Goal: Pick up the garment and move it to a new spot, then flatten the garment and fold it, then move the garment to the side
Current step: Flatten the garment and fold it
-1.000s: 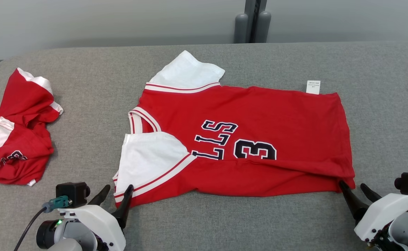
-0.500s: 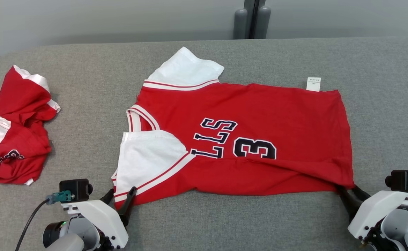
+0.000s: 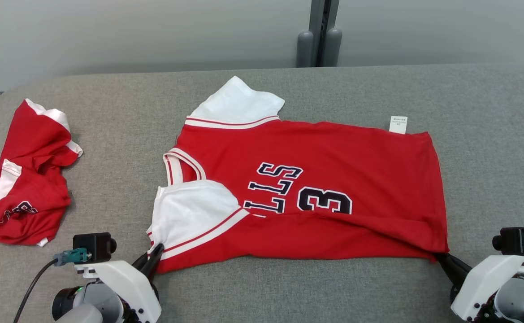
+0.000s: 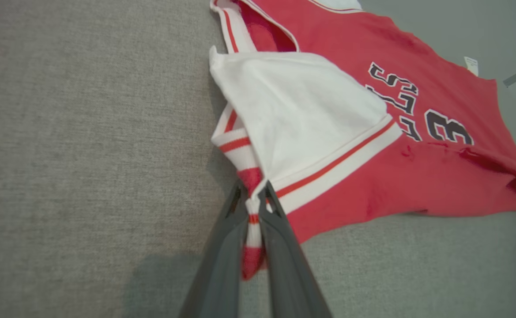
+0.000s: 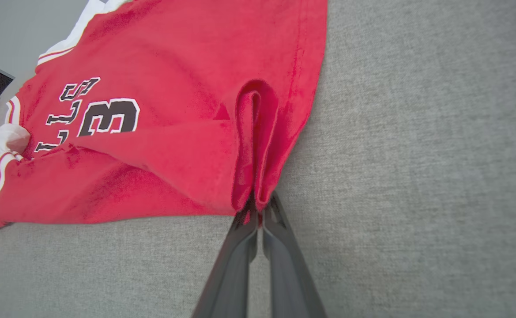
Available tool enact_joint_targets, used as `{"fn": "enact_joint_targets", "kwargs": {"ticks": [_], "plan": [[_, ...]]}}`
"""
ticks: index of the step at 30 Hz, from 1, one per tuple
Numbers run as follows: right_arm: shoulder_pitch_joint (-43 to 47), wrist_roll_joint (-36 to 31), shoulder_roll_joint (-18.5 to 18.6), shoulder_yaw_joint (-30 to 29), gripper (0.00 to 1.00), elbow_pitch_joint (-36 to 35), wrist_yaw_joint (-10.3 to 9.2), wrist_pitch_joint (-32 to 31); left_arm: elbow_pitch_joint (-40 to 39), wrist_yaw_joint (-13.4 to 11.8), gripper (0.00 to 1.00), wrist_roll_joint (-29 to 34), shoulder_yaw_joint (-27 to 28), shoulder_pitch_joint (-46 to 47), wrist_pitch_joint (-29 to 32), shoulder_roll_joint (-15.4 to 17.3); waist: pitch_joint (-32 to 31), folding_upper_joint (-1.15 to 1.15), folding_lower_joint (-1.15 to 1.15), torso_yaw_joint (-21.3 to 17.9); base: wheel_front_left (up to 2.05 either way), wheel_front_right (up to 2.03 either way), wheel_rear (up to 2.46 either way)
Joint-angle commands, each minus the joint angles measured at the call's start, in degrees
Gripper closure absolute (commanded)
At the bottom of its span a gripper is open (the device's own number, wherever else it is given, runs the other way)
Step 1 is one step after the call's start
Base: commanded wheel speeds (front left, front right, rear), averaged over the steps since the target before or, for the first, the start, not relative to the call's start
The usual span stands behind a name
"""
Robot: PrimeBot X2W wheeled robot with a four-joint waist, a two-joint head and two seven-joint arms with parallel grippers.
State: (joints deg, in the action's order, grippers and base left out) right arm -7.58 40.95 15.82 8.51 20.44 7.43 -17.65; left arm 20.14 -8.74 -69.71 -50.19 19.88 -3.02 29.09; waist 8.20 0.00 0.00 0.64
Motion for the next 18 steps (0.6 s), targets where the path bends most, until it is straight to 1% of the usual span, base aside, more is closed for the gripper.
{"fn": "enact_joint_targets", "kwargs": {"ticks": [1, 6, 11, 14, 18], "plan": [[1.05, 0.75, 0.95, -0.45, 1.0, -0.6, 0.12, -0.79, -0.92, -0.66, 1.0, 0.0, 0.08, -0.84, 0.31, 1.41, -0.85, 0.0, 0.0, -0.11, 0.0, 0.0, 0.0], [4.43, 2.62, 2.6, -2.63, 1.0, -2.75, 0.11, -4.92, -6.44, -3.02, 1.0, -0.14, -0.76, -3.5, 2.6, 5.0, -2.14, 0.0, 0.0, -0.18, 0.0, 0.0, 0.0], [8.28, 3.76, 3.49, -5.8, 1.0, -5.66, 0.07, -8.54, -13.8, -5.33, 1.0, -0.7, -1.9, -6.88, 5.13, 8.19, -2.62, 0.0, 0.0, -0.13, 0.0, 0.0, 0.0], [10.29, 4.09, 3.41, -7.82, 1.0, -7.46, 0.07, -10.3, -17.94, -7.13, 1.0, -0.77, -2.6, -8.76, 6.46, 9.99, -2.67, 0.0, 0.0, -0.18, 0.0, 0.0, 0.0], [12.45, 3.77, 2.81, -10.64, 1.0, -9.35, 0.07, -13.23, -22.44, -8.96, 1.0, -1.44, -3.81, -11.0, 8.02, 11.1, -2.69, 0.0, 0.0, -0.14, 0.0, 0.0, 0.0]]}}
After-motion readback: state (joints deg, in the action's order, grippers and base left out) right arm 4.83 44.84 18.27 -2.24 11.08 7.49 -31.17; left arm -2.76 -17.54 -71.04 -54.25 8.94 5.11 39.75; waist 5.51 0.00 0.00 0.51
